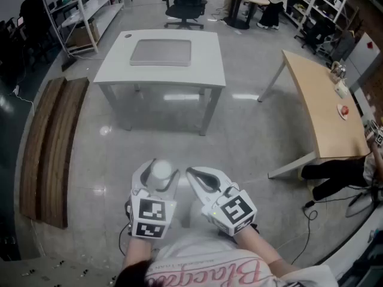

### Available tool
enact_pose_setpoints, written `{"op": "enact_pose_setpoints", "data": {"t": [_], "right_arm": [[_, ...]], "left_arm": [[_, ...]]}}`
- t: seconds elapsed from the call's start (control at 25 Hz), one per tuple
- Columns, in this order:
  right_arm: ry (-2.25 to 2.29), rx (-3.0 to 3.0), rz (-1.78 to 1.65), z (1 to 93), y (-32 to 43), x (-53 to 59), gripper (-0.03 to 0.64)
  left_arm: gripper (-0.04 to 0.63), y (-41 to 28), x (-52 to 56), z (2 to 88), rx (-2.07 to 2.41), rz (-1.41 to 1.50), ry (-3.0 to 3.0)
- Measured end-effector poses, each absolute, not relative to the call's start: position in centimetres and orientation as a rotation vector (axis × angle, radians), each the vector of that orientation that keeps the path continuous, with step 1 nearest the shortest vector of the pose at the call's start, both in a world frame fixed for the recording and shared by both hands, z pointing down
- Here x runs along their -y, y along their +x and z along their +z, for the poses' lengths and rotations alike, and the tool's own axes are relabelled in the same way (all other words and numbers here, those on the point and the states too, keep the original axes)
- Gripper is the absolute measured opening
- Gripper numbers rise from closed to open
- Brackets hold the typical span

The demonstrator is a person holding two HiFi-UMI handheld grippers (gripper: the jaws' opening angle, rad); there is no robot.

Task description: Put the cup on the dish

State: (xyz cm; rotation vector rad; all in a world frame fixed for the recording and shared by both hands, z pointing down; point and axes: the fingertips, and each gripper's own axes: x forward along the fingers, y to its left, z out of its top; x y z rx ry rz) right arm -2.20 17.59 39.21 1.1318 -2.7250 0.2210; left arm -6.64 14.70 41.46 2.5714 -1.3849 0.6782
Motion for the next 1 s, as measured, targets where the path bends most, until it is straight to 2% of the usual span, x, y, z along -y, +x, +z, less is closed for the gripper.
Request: {"op": "enact_pose_setpoints", "data": {"t": [1.0], "right_arm": [[0.948, 2.771, 0.202, 39.0, 4.7, -7.9, 0.002]], "left_arm": [[0.265, 0.1, -5.0, 41.0, 1.481, 0.701, 2.459]]}}
